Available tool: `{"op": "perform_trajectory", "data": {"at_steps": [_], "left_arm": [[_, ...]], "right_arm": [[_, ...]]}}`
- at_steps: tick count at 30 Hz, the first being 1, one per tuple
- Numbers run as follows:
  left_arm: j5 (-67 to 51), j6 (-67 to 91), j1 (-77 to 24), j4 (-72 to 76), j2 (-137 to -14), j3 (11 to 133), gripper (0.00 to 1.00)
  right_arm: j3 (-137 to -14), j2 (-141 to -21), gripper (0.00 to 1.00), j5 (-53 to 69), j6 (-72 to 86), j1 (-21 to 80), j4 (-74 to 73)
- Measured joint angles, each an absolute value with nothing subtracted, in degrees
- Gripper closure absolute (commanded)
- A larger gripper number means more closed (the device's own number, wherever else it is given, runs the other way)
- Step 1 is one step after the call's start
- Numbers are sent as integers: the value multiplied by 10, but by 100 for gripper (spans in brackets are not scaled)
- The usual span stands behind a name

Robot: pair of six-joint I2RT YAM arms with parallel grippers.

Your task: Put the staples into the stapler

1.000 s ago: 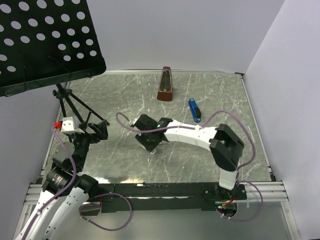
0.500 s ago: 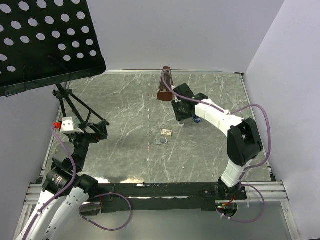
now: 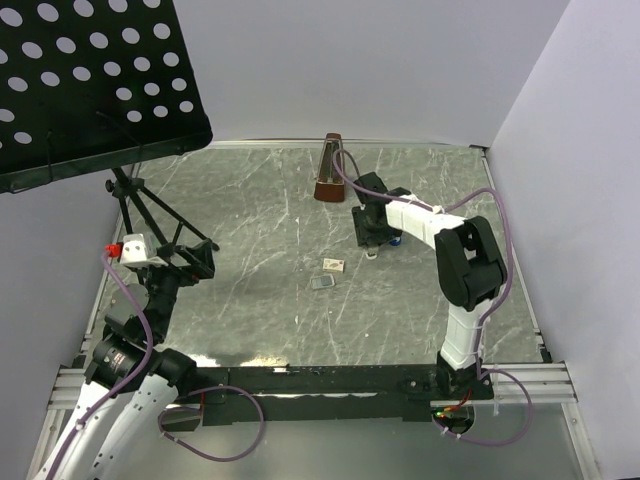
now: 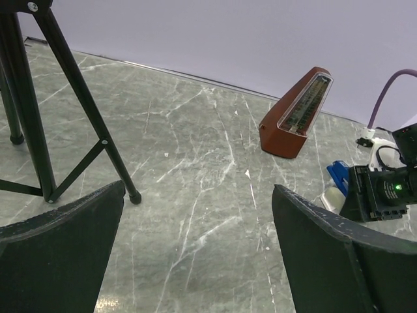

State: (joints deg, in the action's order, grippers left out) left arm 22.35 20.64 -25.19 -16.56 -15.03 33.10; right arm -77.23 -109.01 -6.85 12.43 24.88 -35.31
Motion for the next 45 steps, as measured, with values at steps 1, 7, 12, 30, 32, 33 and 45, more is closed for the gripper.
{"op": "perform_trajectory", "data": {"at_steps": [1, 7, 12, 30, 32, 33, 45], "left_arm": [[223, 206, -251, -166, -150, 331, 1], [221, 211, -249, -166, -147, 331, 1], [223, 234, -247, -168, -140, 331, 1], [286, 277, -234, -170, -30, 332, 1], [301, 287, -233, -172, -22, 334, 1], [309, 291, -233, -172, -18, 335, 1], [348, 309, -226, -165, -4, 330, 1]], "right_arm": [[-770, -1088, 33, -70, 126, 247, -348], [-724, -1017, 13, -79, 130, 241, -327], [-683, -870, 0, -92, 138, 220, -296], [-388, -161, 0, -320, 175, 177, -227], [-365, -127, 0, -327, 167, 177, -228], [-355, -112, 0, -328, 164, 177, -228], [-321, -64, 0, -341, 135, 177, -217]]}}
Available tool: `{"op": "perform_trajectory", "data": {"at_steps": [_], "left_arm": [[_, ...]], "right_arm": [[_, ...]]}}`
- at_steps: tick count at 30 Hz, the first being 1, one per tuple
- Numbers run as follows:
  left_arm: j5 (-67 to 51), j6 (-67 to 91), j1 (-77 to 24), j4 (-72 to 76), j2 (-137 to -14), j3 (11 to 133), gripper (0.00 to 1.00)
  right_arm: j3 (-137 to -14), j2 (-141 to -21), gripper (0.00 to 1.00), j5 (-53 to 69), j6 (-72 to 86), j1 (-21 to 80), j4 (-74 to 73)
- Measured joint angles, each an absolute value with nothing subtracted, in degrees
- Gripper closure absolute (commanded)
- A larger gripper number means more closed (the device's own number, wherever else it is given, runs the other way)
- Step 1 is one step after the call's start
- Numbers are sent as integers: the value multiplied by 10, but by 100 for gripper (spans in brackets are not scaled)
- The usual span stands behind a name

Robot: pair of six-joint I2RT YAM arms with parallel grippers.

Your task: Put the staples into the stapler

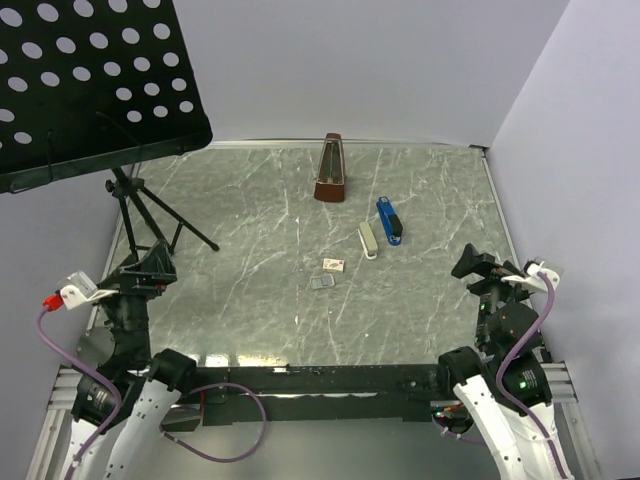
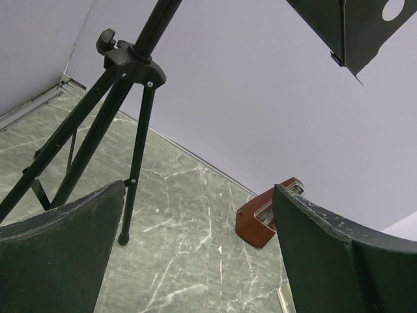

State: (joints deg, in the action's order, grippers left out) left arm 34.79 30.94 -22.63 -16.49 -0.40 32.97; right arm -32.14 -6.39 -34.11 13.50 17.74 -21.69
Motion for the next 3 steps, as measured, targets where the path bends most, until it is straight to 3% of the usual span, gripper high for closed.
{"op": "perform_trajectory", "data": {"at_steps": [3], "left_arm": [[349, 309, -225, -161, -4, 329, 1]], "right_arm": [[-321, -65, 0, -344, 132, 177, -216]]}}
